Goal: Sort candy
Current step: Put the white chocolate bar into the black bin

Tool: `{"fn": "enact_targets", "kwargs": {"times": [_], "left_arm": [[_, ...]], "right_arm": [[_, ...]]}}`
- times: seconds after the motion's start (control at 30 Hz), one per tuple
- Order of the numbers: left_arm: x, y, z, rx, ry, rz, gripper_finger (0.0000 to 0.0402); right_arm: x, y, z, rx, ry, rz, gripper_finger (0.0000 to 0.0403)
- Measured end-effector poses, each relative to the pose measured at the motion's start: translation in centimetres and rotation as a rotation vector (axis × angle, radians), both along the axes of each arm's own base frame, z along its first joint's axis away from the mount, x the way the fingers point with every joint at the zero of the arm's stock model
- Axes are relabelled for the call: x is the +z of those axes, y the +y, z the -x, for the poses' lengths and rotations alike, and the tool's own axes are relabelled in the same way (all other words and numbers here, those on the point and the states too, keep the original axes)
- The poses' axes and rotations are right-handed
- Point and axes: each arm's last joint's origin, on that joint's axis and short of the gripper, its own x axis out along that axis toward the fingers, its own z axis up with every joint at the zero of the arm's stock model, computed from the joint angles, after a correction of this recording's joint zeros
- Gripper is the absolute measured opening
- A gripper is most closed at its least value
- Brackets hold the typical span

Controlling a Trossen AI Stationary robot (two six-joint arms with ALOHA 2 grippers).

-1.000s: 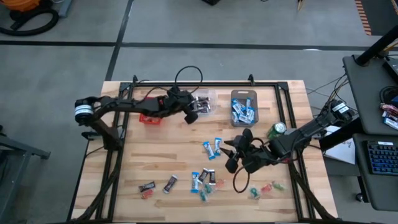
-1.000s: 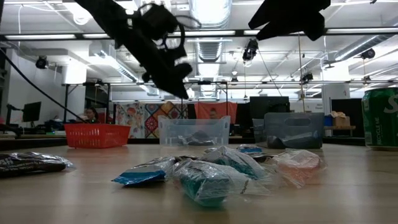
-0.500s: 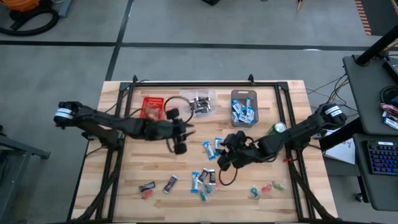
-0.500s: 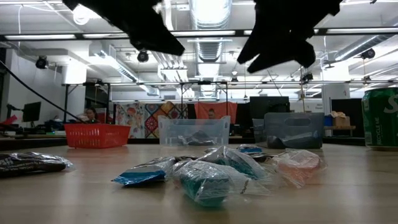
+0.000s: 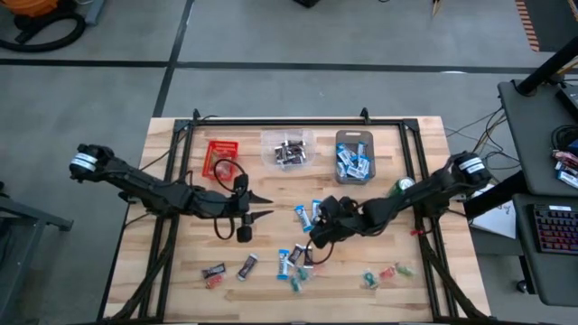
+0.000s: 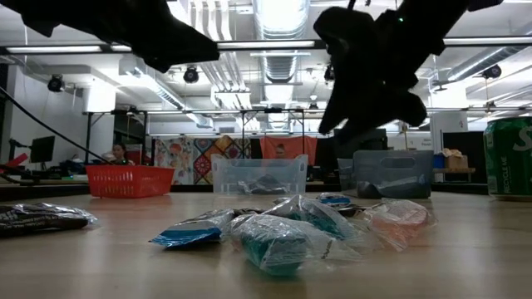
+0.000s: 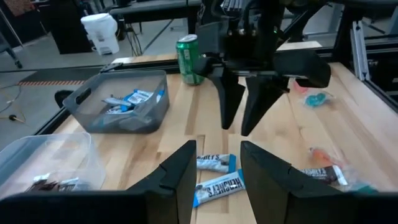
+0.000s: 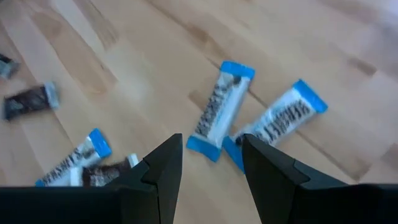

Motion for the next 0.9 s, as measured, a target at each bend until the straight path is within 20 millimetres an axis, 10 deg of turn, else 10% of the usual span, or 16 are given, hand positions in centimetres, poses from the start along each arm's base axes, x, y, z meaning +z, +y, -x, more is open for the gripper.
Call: {"fn": "enact_targets", "kwargs": {"times": [0.9], "left_arm": [[-0.5,-0.1,-0.8,0.011,-0.007,-0.005,0.0107]], "right_arm": [[-4.2,-2.4,-0.4,-0.231,0.169,0.025,0.0152]]}}
